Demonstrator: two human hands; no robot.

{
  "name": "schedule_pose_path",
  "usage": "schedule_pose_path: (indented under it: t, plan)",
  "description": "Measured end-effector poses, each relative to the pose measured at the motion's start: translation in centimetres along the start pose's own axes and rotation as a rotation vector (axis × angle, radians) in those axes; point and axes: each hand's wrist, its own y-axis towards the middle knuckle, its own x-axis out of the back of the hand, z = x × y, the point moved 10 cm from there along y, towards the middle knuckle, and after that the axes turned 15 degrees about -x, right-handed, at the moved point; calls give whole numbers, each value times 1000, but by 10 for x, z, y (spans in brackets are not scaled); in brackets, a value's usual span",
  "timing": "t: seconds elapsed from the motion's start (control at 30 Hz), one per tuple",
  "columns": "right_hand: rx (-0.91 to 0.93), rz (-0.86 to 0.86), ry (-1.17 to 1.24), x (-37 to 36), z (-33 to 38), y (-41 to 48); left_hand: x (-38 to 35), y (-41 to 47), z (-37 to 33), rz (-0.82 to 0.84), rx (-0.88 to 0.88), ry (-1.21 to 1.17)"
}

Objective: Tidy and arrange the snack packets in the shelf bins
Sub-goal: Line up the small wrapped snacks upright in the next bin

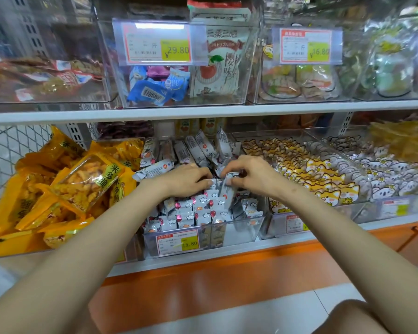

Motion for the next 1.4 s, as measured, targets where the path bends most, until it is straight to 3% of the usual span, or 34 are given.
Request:
schedule_pose_path:
  t: [0.13,0.27,0.37,0.53,0.73,0.9,1.4]
  plan:
    - [-9,38,-119,-7,1,-5,-4,2,-12,2,-11,-134]
    - [6,234,-175,-24,-2,-14,-8,1,-14,33,-9,-134]
    - [4,203,-227,-29,-6,-13,-13,0,-14,80,28,-71]
    - [-57,133,-128,-16,-8,-15,-16,-1,-13,112,20,-68]
    - [-63,362,-6,-35,-2,-29,-15,-2,-12,86,37,-112]
    - [-74,455,21,-45,-7,-30,-12,1,-17,28,52,-150]
    - [-54,402,-26,-43,-8,-28,-16,1,-26,74,51,-107]
